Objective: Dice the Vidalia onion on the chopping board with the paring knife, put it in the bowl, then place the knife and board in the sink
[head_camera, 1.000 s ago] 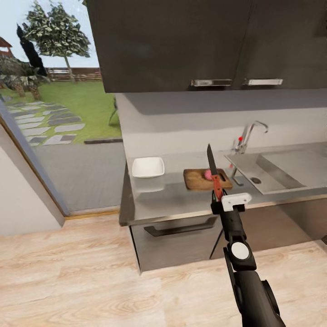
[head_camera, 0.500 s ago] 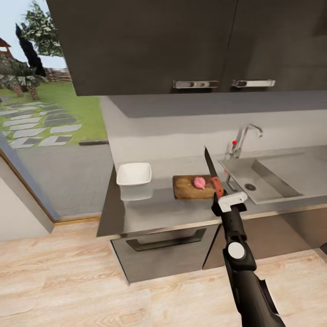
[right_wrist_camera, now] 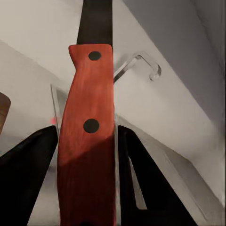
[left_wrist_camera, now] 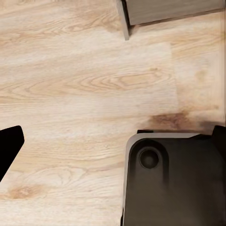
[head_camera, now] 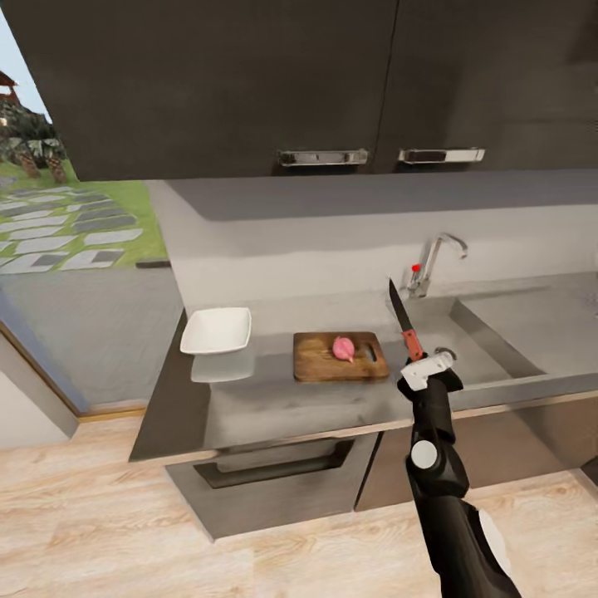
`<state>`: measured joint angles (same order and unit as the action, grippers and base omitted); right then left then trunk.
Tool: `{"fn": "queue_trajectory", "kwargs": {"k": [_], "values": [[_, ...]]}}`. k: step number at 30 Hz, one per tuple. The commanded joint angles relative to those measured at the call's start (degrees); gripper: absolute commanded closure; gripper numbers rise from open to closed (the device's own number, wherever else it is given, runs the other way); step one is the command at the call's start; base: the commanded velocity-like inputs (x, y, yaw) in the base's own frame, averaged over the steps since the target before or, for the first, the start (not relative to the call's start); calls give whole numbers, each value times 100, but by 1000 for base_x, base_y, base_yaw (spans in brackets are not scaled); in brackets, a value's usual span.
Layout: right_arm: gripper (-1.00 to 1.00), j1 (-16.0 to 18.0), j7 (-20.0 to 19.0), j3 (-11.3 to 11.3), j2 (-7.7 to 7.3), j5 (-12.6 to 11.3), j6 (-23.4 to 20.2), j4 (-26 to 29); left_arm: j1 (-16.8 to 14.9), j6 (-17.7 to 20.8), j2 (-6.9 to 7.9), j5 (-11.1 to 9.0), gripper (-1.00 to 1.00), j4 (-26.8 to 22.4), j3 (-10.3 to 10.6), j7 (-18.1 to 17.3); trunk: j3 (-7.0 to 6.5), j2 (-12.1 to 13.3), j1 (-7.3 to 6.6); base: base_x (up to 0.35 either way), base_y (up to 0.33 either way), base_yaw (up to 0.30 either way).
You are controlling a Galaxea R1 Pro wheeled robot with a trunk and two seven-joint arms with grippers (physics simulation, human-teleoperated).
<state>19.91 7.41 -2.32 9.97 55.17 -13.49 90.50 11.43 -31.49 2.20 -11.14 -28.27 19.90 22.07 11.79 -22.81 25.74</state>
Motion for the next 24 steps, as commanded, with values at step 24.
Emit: {"fn": "queue_trajectory", "kwargs": {"k": [24], "values": [[100, -595, 810, 1588, 3, 174, 261, -456, 0, -6, 8, -55, -100, -12, 49, 34, 10, -11, 4, 28, -132, 0]]}}
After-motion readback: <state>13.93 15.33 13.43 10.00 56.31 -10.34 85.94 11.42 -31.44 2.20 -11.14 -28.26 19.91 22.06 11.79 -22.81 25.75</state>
